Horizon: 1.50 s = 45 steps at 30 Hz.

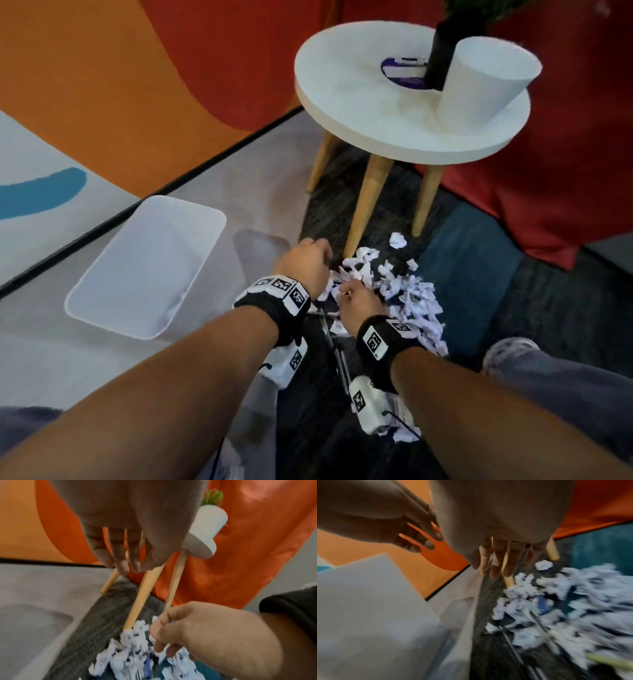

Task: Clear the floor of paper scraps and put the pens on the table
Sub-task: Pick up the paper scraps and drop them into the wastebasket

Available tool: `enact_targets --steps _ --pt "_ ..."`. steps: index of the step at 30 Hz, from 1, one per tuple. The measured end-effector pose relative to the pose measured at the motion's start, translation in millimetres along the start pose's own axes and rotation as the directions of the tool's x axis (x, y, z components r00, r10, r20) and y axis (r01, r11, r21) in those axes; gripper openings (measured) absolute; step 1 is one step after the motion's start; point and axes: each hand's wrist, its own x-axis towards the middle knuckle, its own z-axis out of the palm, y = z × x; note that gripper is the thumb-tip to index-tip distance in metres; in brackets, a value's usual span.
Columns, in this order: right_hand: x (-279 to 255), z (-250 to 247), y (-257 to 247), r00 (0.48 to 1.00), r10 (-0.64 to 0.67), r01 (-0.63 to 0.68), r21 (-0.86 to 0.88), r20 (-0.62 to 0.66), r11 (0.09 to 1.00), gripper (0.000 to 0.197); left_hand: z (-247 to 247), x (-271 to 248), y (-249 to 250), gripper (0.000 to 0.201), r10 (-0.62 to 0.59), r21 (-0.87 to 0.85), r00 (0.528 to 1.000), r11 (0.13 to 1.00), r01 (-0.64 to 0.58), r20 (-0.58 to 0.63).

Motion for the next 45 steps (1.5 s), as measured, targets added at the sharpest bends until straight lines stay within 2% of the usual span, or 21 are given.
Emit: enact_targets --steps 3,8,13,18,21,23,25,29,33,35,37,40,42,45 --pt "8 8 61 0.986 0.128 -0.124 -0.043 0.109 0.991 0.007 49 10 10 0.027 0.007 -0.006 0.988 1.0 -0.006 0.155" --pt "23 10 124 0.962 0.226 -0.203 -0.154 0.154 0.967 0.023 116 27 15 0.026 -0.023 0.029 0.923 1.0 0.013 0.384" --pt "39 11 165 0.966 0.257 -0.248 -0.192 0.027 0.95 0.032 172 40 18 0.024 -0.028 0.037 0.85 0.999 0.01 0.527" --pt "55 15 194 0.967 0.249 -0.256 -0.199 -0.057 0.946 0.05 211 44 30 0.028 0.076 0.032 0.816 0.993 -0.115 0.573" --pt "61 17 205 0.944 0.329 -0.321 -0.231 -0.005 0.919 0.06 231 41 43 0.039 0.181 0.057 0.769 0.961 -0.271 0.613" --pt "64 19 213 0.931 0.363 -0.34 -0.259 0.045 0.904 0.059 242 37 48 0.051 0.187 0.107 0.761 0.942 -0.319 0.62" --pt "64 21 220 0.935 0.351 -0.326 -0.263 0.054 0.908 0.056 250 35 49 0.057 0.162 0.178 0.794 0.93 -0.321 0.585" --pt "64 23 226 0.972 0.233 -0.231 -0.222 -0.019 0.947 0.043 259 34 41 0.057 0.151 0.27 0.855 0.909 -0.317 0.495" --pt "67 19 225 0.973 0.218 -0.227 -0.152 -0.074 0.962 0.028 258 38 34 0.06 0.155 0.329 0.9 0.894 -0.304 0.408" --pt "68 17 224 0.969 0.219 -0.234 -0.148 -0.11 0.961 0.025 257 42 32 0.063 0.162 0.317 0.884 0.893 -0.321 0.438" --pt "68 15 222 0.961 0.229 -0.252 -0.144 -0.157 0.957 0.023 256 47 31 0.065 0.161 0.271 0.843 0.902 -0.337 0.514" --pt "66 11 217 0.943 0.256 -0.285 -0.115 -0.212 0.952 0.021 253 51 32 0.049 0.172 0.164 0.78 0.929 -0.331 0.602" --pt "63 11 213 0.935 0.266 -0.289 -0.072 -0.234 0.954 0.021 252 52 33 0.037 0.19 0.128 0.763 0.933 -0.336 0.618" --pt "56 11 207 0.933 0.256 -0.269 -0.021 -0.252 0.963 0.022 249 51 35 0.032 0.19 0.085 0.749 0.946 -0.312 0.634"
